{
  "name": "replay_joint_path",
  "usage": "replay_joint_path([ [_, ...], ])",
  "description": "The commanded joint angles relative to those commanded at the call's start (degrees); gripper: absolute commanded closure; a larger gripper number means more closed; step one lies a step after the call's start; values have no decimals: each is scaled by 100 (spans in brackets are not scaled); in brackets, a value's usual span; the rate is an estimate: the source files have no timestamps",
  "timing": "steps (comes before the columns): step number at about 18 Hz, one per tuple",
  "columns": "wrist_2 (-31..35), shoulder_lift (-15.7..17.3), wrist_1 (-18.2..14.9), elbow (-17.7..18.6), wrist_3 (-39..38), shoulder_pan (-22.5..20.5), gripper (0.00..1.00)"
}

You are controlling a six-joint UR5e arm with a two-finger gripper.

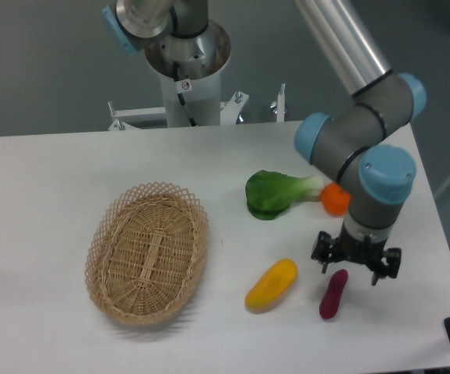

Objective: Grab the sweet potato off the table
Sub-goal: 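Move the open gripper down over the purple sweet potato, then close the gripper around the purple sweet potato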

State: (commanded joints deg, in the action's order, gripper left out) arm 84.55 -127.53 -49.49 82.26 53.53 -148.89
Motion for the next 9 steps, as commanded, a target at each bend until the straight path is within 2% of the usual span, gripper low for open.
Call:
replay_joint_path([
  [4, 0, -97, 562, 210, -237, 35, 0],
  [9, 17, -176, 686, 361, -229, 35, 0],
])
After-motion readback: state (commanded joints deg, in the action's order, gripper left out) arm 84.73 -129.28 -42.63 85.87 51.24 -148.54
